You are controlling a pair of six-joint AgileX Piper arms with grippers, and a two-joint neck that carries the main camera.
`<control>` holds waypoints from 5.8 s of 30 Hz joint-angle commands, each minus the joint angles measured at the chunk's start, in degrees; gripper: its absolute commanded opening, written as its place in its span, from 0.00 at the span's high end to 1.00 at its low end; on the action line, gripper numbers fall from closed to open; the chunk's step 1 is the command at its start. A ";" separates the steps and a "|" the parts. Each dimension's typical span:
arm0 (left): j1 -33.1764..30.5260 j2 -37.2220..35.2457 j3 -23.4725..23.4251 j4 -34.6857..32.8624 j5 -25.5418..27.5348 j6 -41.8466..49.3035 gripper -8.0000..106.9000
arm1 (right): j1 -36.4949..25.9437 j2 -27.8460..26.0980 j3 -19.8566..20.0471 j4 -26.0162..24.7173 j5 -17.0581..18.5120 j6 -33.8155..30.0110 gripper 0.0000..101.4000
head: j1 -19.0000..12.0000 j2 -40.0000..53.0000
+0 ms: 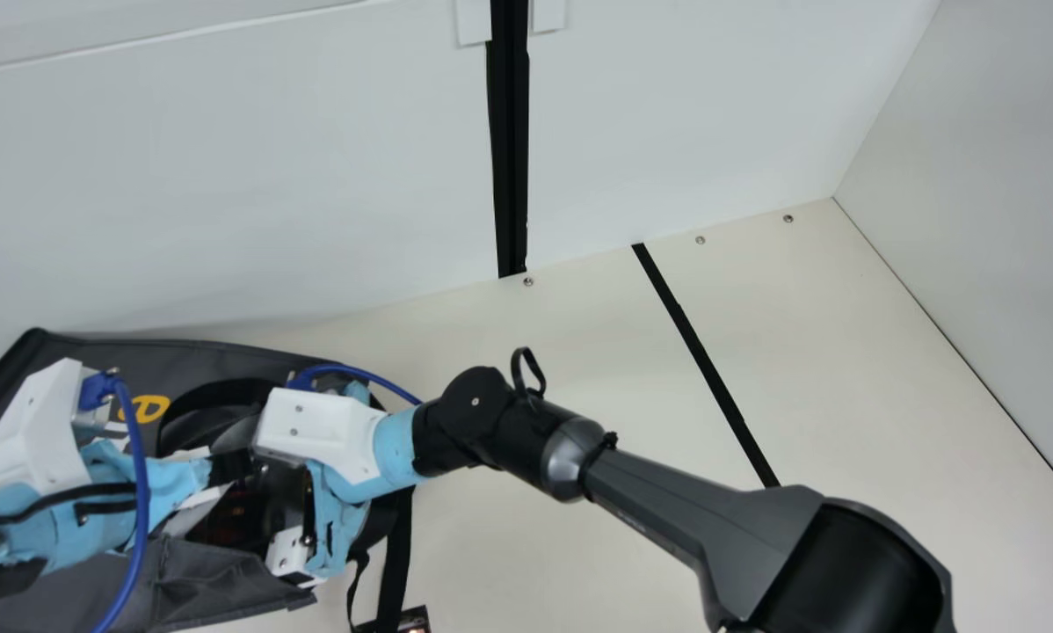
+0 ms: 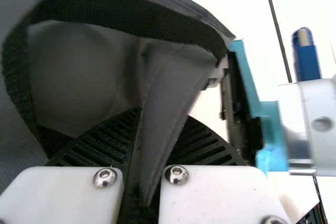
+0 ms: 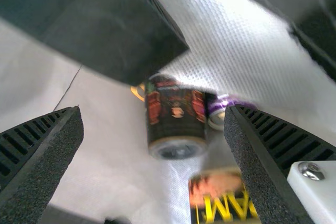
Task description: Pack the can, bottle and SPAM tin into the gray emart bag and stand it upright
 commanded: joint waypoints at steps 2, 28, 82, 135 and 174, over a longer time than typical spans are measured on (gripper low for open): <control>0.00 0.00 0.00 0.00 0.00 0.00 1.00 | -0.65 -1.36 1.47 0.06 -0.10 -0.32 0.06 | -1.30 -0.05; 0.00 0.00 0.00 0.00 0.00 0.00 1.00 | -9.43 -13.30 12.60 -2.52 4.01 -2.27 0.06 | -1.30 -0.05; 0.00 0.00 0.00 0.00 0.00 0.00 1.00 | -40.30 -36.71 20.62 -18.74 15.48 5.17 0.06 | -1.30 -0.05; 0.00 0.00 0.00 0.00 0.00 0.00 1.00 | -52.93 -52.53 14.99 -69.48 15.38 64.99 0.06 | -1.30 -0.05; 0.00 0.00 0.00 0.00 0.00 0.00 1.00 | -45.94 -59.22 8.29 -79.92 31.45 90.63 0.06 | -1.30 -0.05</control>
